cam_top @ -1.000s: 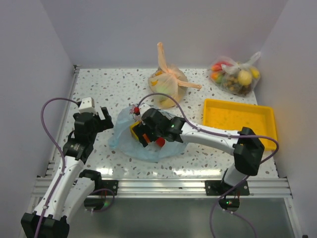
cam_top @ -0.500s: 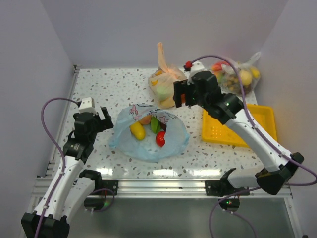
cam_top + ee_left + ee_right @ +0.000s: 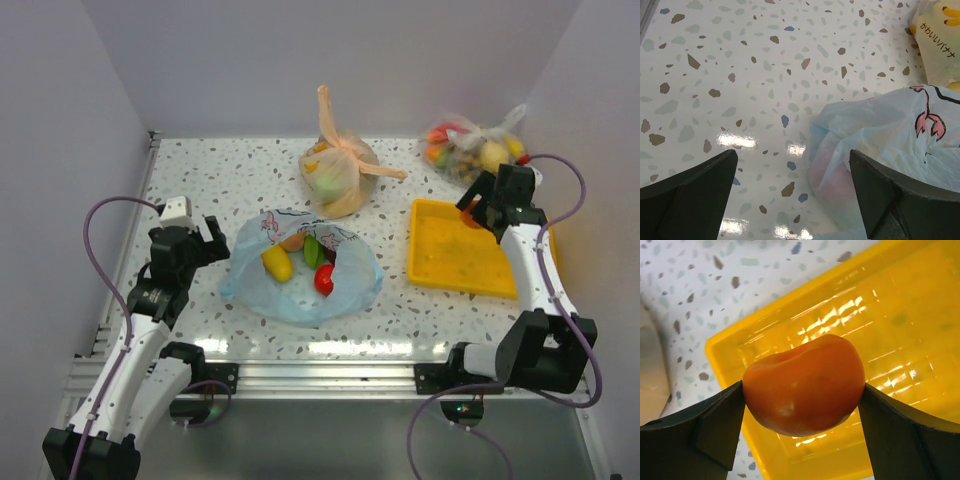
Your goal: Untie the knot of the plastic bag and take out the fruit
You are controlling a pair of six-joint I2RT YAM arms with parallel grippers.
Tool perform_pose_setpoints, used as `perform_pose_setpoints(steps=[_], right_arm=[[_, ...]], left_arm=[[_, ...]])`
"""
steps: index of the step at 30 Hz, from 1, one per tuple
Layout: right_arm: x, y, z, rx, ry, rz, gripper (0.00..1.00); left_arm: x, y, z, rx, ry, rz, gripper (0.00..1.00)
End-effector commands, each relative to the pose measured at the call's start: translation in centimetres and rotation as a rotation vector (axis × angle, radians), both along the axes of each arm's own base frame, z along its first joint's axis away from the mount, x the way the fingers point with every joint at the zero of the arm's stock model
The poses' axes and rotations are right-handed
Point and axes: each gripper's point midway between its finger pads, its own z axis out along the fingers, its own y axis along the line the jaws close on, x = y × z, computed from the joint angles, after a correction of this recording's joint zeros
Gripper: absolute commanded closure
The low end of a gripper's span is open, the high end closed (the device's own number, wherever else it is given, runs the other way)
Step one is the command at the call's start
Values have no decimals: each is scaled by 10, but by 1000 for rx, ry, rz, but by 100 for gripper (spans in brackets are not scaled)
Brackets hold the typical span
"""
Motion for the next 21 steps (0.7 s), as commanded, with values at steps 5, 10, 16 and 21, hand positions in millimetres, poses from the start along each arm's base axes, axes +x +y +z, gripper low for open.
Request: perform_pose_setpoints(steps=[5, 10, 16, 21], right_arm=[[18, -59, -37, 107, -64, -324, 41], [9, -106, -71, 37, 12, -529, 32], [4, -130, -81, -22, 96, -617, 1], [7, -127, -59, -30, 49, -582, 1]], left_arm=[[8, -2, 18, 2, -65, -18, 0], [8, -3, 17, 2, -61, -23, 0], [8, -2, 19, 4, -69, -21, 0], [7, -2, 20, 3, -72, -21, 0]])
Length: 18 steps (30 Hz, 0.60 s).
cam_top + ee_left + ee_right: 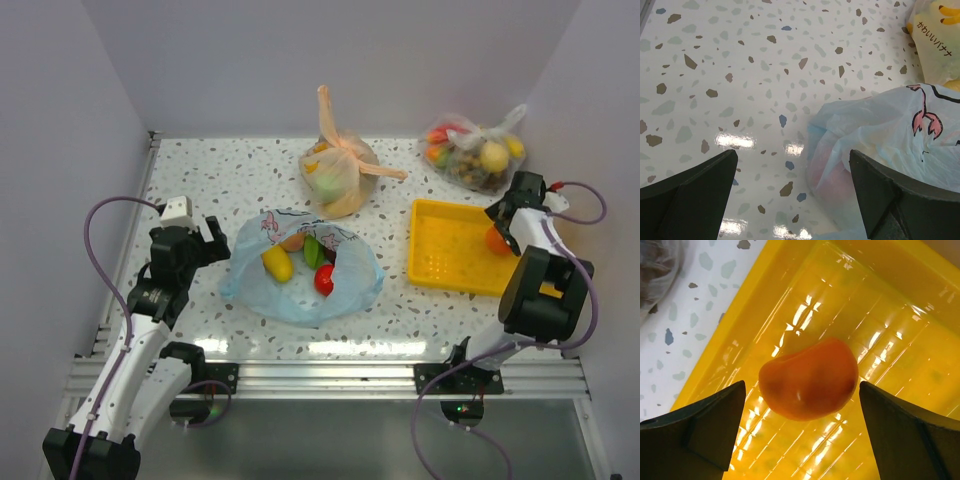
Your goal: Untie the knot of the plastic bag and take out the fruit
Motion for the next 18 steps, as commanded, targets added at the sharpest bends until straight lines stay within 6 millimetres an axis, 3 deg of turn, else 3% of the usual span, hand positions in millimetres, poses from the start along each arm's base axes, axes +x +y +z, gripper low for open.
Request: perform_pose_setpoints(steps=[1, 4, 8, 14, 15, 17, 18], right_arm=[[6, -8, 50, -78, -112, -22, 1], [2, -1, 66, -85, -151, 11, 1], [6, 33, 110, -115, -249, 172, 1], [18, 127, 164, -148, -351, 534, 1], [18, 160, 179, -141, -414, 642, 1], [14, 194, 187, -128, -449, 766, 1], [9, 224, 191, -108, -478, 867, 1]], left_arm=[[7, 0, 20, 7, -74, -9, 0], [7, -1, 20, 4, -74, -13, 0], [7, -2, 20, 6, -75, -21, 0], [5, -1, 22, 8, -79, -24, 0], [5, -1, 23, 8, -84, -24, 0], [3, -2, 22, 10, -76, -27, 0], [2, -2, 28, 4, -90, -27, 0]])
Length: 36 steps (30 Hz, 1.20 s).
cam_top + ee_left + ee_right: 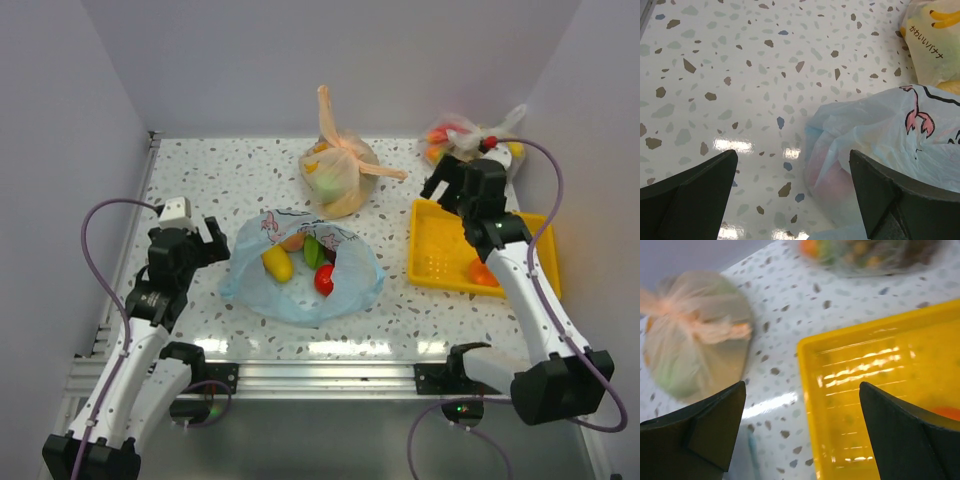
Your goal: Untie the knot of the plastic bag and take out the fruit
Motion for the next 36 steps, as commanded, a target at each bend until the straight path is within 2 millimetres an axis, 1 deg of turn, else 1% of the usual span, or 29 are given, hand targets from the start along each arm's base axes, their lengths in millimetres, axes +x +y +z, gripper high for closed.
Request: perform_pose_setpoints(steps=[1, 2, 3, 4, 5, 6, 8, 9, 10, 11, 12, 13, 14, 15, 16, 17, 18, 19, 20, 21, 23, 24, 26, 27, 30, 31, 33, 34, 36], right_arm=[[-13, 74, 37, -4, -121, 321, 1], [-18, 90, 40, 0, -136, 378, 1], [-29, 121, 43, 3, -149, 483, 1], [-36, 136, 48, -23, -162, 549, 1], [-42, 149, 49, -37, -158, 593, 1], [-56, 176, 50, -47, -159, 689, 1], [-68, 200, 48, -96, -133, 786, 1], [-83, 224, 46, -104, -126, 871, 1], [-90, 235, 48, -129, -125, 918, 2], [-94, 247, 40, -151, -109, 952, 2], [-109, 266, 38, -169, -112, 1012, 2], [-114, 276, 38, -197, -124, 1056, 2], [-118, 288, 28, -219, -101, 1093, 2], [-130, 301, 21, -241, -87, 1147, 2], [-134, 309, 20, -266, -86, 1185, 2], [-138, 316, 15, -286, -72, 1215, 2], [-147, 328, -5, -326, -19, 1262, 2], [-150, 334, -8, -354, -14, 1288, 2], [-153, 339, -16, -371, 7, 1310, 2], [-154, 344, -36, -398, 62, 1329, 2], [-150, 345, -57, -430, 115, 1311, 2], [-146, 346, -71, -455, 151, 1295, 2], [-137, 343, -85, -499, 182, 1250, 2], [-133, 343, -96, -518, 205, 1232, 2], [-124, 336, -113, -580, 245, 1182, 3], [-122, 334, -125, -607, 273, 1173, 3], [-121, 330, -139, -639, 313, 1164, 4], [-121, 327, -152, -653, 347, 1160, 4], [-120, 320, -163, -653, 383, 1134, 4]], left_arm=[[0, -1, 23, 2, -65, -17, 0], [-2, -2, 24, -8, -68, -21, 0], [-5, -1, 30, -16, -89, -20, 0], [-8, -1, 29, -17, -88, -19, 0], [-10, 1, 30, -17, -95, -10, 0], [-14, 3, 34, -17, -115, -3, 0], [-17, 4, 37, -12, -128, -2, 0], [-20, 5, 42, -14, -146, -1, 0], [-21, 5, 43, -15, -149, -2, 0], [-23, 4, 44, -19, -153, -11, 0], [-25, 4, 46, -24, -165, -11, 0], [-26, 3, 47, -33, -172, -10, 0], [-27, 2, 44, -46, -172, -15, 0], [-30, 1, 47, -54, -191, -20, 0], [-30, 0, 47, -59, -200, -26, 0], [-31, -1, 46, -62, -201, -28, 0], [-30, 0, 46, -60, -197, -25, 0], [-30, -1, 45, -58, -194, -26, 0], [-29, 0, 45, -55, -191, -23, 0], [-27, -1, 43, -53, -185, -25, 0], [-26, -1, 43, -48, -180, -32, 0], [-25, -2, 41, -46, -172, -35, 0], [-24, -3, 39, -45, -164, -43, 0], [-23, -4, 38, -46, -160, -46, 0], [-23, -4, 37, -45, -157, -46, 0], [-23, -4, 37, -45, -156, -46, 0], [-23, -3, 37, -45, -159, -43, 0], [-24, -3, 37, -44, -161, -42, 0], [-24, -3, 37, -44, -161, -43, 0]])
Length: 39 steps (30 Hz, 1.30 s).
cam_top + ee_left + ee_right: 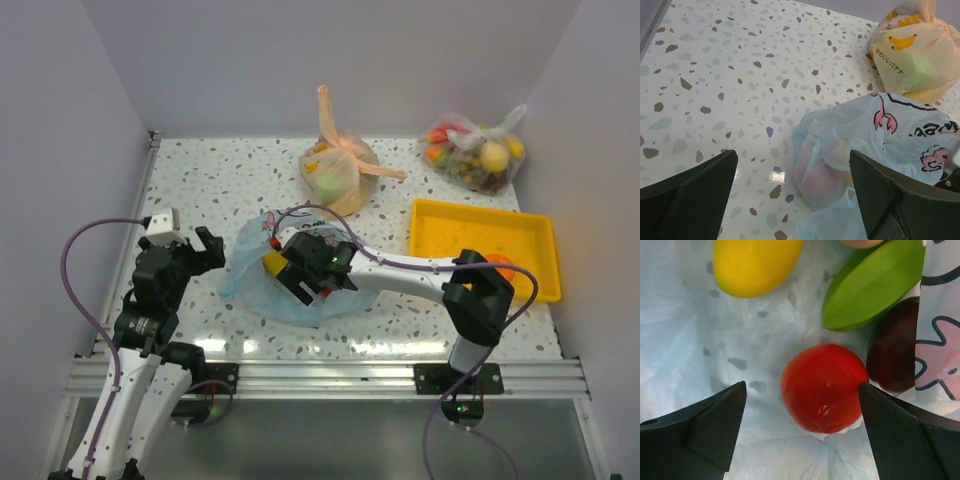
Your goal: Untie the knot of the plastic bag and take out the fruit
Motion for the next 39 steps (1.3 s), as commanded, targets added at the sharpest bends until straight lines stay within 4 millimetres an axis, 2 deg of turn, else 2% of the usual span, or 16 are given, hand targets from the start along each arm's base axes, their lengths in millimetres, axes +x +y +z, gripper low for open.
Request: perform_pose_setpoints(steps=[1, 6, 11, 14, 16, 21, 22, 28, 31, 32, 34, 35, 36, 38, 39], right_arm=[[12, -12, -8, -49, -22, -65, 4], [14, -34, -33, -92, 7, -135, 2], [9, -37, -51, -102, 51, -129, 4], [6, -32, -50, -75, 63, -112, 9], [6, -26, -40, -32, 55, -99, 16], [8, -9, 0, 96, 23, -59, 30], [7, -7, 14, 131, 9, -50, 35], [2, 6, 60, 265, -10, 0, 38], [-7, 12, 92, 353, -12, 48, 38], [-8, 14, 113, 402, -36, 59, 38], [-7, 13, 135, 446, -67, 64, 40], [-6, 11, 157, 483, -100, 66, 40], [-4, 9, 167, 498, -117, 61, 40], [14, -10, 192, 519, -181, -9, 40], [14, -11, 199, 529, -188, -9, 40]], left_arm=[[2, 0, 5, 1, -23, -4, 0], [3, -1, 3, 3, -14, -12, 0], [4, -2, 1, 6, -6, -16, 0], [4, -2, 1, 6, -8, -14, 0], [4, -1, 2, 6, -8, -13, 0], [5, -2, 1, 6, -5, -14, 0], [5, -1, 0, 6, -2, -13, 0], [5, -1, 0, 5, -3, -12, 0], [5, -1, -1, 8, 1, -13, 0], [5, -1, -1, 7, 2, -14, 0], [5, -1, 0, 7, 0, -14, 0], [5, -1, -1, 6, 2, -14, 0], [5, -1, -1, 7, 2, -14, 0], [5, -1, 0, 7, -1, -14, 0], [5, -2, 0, 6, -3, -16, 0]])
